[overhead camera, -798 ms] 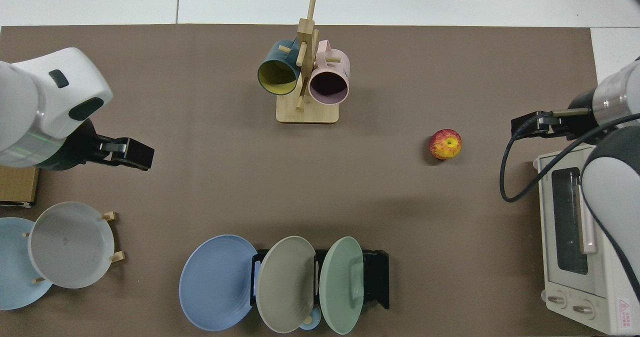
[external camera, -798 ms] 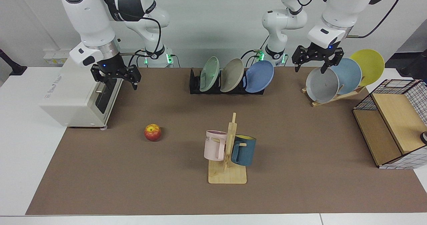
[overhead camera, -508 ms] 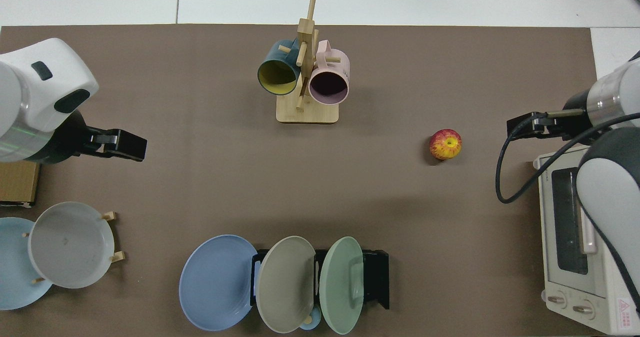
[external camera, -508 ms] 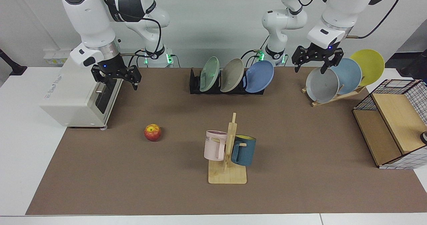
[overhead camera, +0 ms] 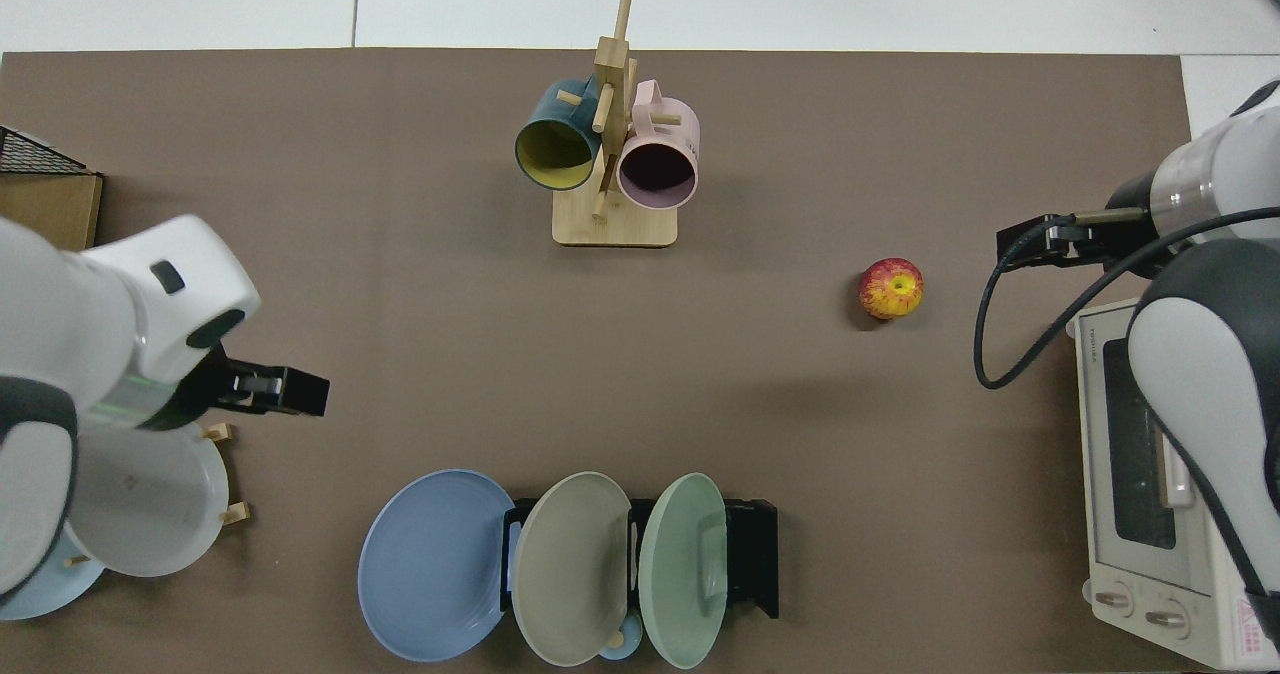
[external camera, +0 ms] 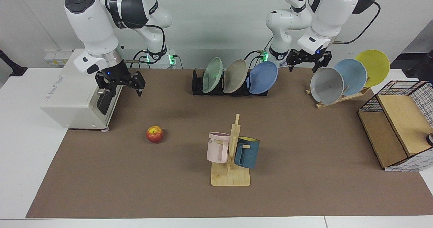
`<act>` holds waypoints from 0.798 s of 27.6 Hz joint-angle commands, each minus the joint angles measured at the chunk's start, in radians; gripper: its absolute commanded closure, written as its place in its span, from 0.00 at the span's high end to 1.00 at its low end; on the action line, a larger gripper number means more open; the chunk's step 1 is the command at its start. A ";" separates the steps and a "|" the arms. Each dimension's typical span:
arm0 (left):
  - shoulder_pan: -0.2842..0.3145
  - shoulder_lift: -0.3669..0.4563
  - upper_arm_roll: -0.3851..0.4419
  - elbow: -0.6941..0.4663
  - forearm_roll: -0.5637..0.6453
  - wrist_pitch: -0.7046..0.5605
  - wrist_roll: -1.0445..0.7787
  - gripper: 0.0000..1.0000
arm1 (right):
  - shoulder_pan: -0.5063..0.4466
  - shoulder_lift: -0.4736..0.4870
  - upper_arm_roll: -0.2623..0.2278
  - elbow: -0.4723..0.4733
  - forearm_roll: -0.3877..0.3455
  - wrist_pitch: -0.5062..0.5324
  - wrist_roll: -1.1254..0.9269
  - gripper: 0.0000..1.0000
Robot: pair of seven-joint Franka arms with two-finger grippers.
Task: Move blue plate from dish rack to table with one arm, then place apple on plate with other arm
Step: 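Reach the left gripper to the blue plate while the right gripper approaches the apple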
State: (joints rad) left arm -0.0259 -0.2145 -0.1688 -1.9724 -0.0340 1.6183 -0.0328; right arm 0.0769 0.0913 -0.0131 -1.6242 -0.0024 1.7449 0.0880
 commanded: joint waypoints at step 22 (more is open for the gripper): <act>-0.003 -0.143 -0.081 -0.500 -0.176 0.235 0.024 0.00 | -0.003 0.202 0.050 -0.117 -0.007 0.329 0.096 1.00</act>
State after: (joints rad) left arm -0.0308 -0.3180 -0.2535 -2.4432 -0.1943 1.8484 -0.0234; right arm 0.0804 0.2843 0.0330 -1.6749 -0.0023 2.0031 0.1686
